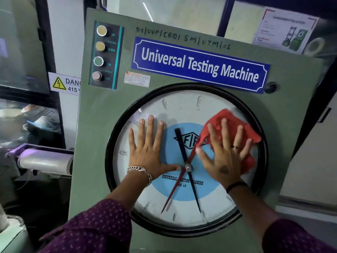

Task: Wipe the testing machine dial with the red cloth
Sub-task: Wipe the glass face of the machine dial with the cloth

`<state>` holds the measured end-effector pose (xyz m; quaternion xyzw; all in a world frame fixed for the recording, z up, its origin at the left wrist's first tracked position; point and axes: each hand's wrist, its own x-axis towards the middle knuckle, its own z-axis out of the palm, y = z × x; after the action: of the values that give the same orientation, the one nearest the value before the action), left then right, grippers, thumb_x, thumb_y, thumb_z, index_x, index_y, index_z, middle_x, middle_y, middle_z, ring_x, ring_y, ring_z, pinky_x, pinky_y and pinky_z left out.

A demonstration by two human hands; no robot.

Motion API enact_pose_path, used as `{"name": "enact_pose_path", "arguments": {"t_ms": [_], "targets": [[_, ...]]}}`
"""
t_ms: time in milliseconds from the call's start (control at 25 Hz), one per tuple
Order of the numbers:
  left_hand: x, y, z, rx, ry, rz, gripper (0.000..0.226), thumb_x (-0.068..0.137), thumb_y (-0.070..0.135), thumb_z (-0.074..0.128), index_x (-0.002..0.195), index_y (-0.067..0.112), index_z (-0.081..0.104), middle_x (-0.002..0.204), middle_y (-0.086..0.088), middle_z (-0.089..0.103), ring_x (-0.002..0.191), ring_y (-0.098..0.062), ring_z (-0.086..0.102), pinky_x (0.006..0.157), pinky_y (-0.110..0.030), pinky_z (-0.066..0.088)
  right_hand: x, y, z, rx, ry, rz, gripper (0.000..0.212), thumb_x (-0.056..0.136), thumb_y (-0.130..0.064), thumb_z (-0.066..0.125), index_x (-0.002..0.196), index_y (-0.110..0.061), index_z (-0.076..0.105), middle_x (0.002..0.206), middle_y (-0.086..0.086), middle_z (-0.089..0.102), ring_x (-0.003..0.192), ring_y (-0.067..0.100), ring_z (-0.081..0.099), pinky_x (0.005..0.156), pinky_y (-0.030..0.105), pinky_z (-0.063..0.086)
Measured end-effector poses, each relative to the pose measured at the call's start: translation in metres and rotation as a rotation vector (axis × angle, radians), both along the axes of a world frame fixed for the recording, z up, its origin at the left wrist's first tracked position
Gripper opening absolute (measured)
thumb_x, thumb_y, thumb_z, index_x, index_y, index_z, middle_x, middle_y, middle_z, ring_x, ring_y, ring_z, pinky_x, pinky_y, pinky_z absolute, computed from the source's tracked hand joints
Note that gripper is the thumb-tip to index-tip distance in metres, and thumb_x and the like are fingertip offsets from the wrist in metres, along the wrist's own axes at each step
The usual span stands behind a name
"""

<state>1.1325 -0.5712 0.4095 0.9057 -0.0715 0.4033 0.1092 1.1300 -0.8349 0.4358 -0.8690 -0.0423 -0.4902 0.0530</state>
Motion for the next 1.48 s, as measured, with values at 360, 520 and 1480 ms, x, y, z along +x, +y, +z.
{"name": "enact_pose_path", "arguments": {"t_ms": [360,520,1480], "targets": [[-0.002,0.001,-0.001,0.023,0.031,0.002,0.164,0.054,0.116,0.049,0.177,0.024,-0.007,0.184,-0.013,-0.020,0.169,-0.039,-0.020,0.132,-0.073,-0.005,-0.026,0.000,-0.058,-0.088,0.105,0.030,0.085,0.098,-0.089,0.034,0.174,-0.051,0.025,0.189,-0.004,0.014,0.171,0.051,0.006,0.125,0.088,0.008],[-0.002,-0.001,0.002,0.026,0.056,0.008,0.164,0.052,0.118,0.044,0.177,0.025,-0.008,0.183,-0.014,-0.022,0.168,-0.041,-0.021,0.131,-0.074,-0.006,0.002,0.022,0.006,0.532,0.071,-0.125,0.092,0.094,-0.091,0.032,0.175,-0.048,0.019,0.190,-0.002,0.007,0.170,0.054,0.003,0.122,0.090,0.011],[-0.070,0.023,0.053,0.088,0.285,-0.006,0.153,0.063,0.094,0.072,0.171,0.043,-0.024,0.180,-0.002,-0.035,0.170,-0.033,-0.018,0.136,-0.063,-0.002,-0.054,-0.009,0.051,0.124,0.258,0.455,0.070,0.089,0.019,0.064,0.140,-0.026,0.078,0.163,0.001,0.062,0.140,0.044,0.052,0.115,0.064,0.048]]}}
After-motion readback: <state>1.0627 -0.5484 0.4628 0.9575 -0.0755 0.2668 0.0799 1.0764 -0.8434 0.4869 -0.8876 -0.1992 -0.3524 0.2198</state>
